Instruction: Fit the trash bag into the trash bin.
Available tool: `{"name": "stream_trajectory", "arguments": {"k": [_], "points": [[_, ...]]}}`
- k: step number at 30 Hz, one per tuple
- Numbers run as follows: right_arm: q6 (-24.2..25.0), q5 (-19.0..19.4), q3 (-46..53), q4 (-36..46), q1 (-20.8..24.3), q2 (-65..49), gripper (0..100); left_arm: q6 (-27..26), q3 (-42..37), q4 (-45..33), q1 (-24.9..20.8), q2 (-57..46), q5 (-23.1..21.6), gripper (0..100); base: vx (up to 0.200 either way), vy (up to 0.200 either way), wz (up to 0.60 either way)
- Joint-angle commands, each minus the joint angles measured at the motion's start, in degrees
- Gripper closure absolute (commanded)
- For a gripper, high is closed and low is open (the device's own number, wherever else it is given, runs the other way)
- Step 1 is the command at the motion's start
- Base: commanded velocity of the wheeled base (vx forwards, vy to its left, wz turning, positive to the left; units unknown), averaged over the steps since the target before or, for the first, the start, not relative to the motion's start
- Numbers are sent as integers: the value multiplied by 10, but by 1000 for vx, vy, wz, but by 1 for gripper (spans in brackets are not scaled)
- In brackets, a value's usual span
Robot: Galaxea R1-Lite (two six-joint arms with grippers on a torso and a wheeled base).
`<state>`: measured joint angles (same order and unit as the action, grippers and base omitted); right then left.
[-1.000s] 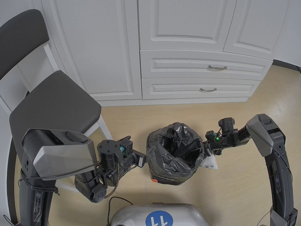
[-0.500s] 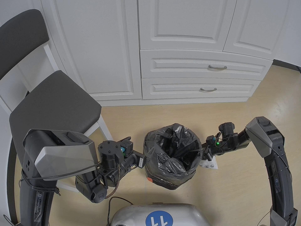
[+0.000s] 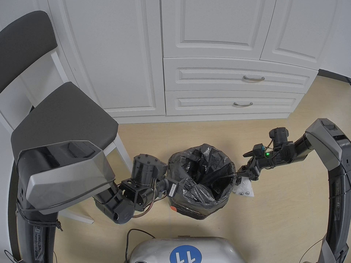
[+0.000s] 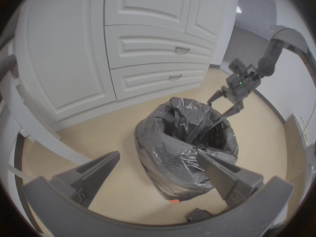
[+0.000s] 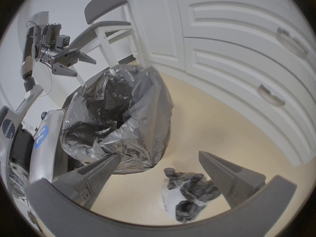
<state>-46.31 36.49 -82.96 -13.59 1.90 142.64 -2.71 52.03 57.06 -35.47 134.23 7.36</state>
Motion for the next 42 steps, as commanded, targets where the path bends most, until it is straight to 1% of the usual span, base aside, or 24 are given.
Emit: {"name": "stream_trajectory", "arguments": {"k": [1,2,3,4,6,7,8,9,11,13,16,18,19,22,27,34,37,39,42], "points": [[-4,-38,114,-60,10,-130,0,47,123,-141,-47,-59,62,0,0,0,0],[-5,-40,151,-88,21,-142,0,72,125,-148,-52,-54,82,0,0,0,0],[-5,-45,181,-116,32,-150,0,91,129,-153,-54,-49,92,0,0,0,0],[-6,-55,213,-162,41,-156,0,108,133,-154,-55,-44,100,0,0,0,0],[-7,-86,249,-246,44,-164,0,112,149,-156,-56,-32,101,0,0,0,0],[-8,-88,252,-253,44,-165,0,113,150,-156,-57,-31,101,0,0,0,0],[-8,-104,273,-311,43,-172,0,114,178,-164,-64,-15,105,0,0,0,0],[-8,-105,286,-329,43,-177,0,114,198,-172,-69,-4,107,0,0,0,0],[-11,-105,302,-333,42,-185,0,114,235,-196,-72,14,121,0,0,0,0],[-23,-106,324,-335,43,-196,0,113,316,-265,-73,52,162,0,0,0,0],[-25,-106,333,-339,45,-200,0,114,419,-368,-73,88,208,0,0,0,0],[-26,-106,337,-340,46,-205,0,114,452,-415,-73,94,215,0,0,0,0],[-26,-106,344,-340,48,-210,0,115,479,-469,-73,96,216,0,0,0,0],[-26,-108,353,-341,56,-212,0,116,516,-544,-73,101,218,0,0,0,0],[-30,-109,365,-341,67,-212,0,118,545,-594,-73,123,219,0,0,0,0],[-33,-113,368,-352,77,-209,0,117,559,-618,-64,151,219,0,0,0,0],[-30,-121,378,-385,97,-201,0,111,567,-622,-54,169,219,0,0,0,0],[-29,-142,383,-425,111,-192,0,110,589,-624,-45,191,219,0,0,0,0],[-27,-157,392,-487,121,-170,0,111,599,-626,-39,205,219,0,0,0,0]]}}
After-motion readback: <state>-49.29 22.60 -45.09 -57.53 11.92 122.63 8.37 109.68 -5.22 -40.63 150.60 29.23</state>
